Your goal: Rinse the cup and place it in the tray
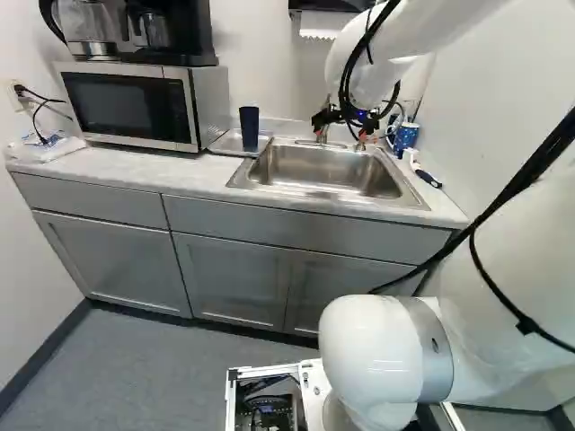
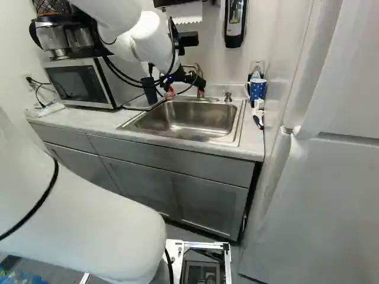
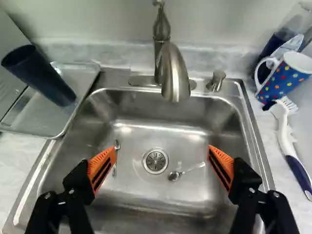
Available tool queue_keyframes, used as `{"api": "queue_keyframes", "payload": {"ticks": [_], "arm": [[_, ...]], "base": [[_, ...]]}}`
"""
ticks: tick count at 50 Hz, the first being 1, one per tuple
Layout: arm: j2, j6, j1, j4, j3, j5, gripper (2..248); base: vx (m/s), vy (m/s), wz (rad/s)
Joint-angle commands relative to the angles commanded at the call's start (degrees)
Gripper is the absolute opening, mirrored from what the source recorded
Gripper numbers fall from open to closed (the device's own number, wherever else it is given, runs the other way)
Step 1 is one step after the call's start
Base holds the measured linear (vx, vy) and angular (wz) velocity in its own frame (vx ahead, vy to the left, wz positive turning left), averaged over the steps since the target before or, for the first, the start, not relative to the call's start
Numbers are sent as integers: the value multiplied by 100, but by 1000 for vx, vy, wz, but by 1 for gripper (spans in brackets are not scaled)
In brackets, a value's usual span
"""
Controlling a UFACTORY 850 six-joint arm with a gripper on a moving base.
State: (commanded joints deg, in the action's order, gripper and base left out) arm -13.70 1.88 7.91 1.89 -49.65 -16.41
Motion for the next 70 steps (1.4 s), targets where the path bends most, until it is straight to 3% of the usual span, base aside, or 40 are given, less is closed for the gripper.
{"api": "queue_keyframes", "payload": {"ticks": [10, 14, 70], "arm": [[0, 0, 0, 37, 0, -578, 247], [0, 0, 0, 37, 0, -614, 247], [0, 0, 0, 37, 0, -614, 247]], "base": [[0, 0, 0], [0, 0, 0], [0, 0, 0]]}}
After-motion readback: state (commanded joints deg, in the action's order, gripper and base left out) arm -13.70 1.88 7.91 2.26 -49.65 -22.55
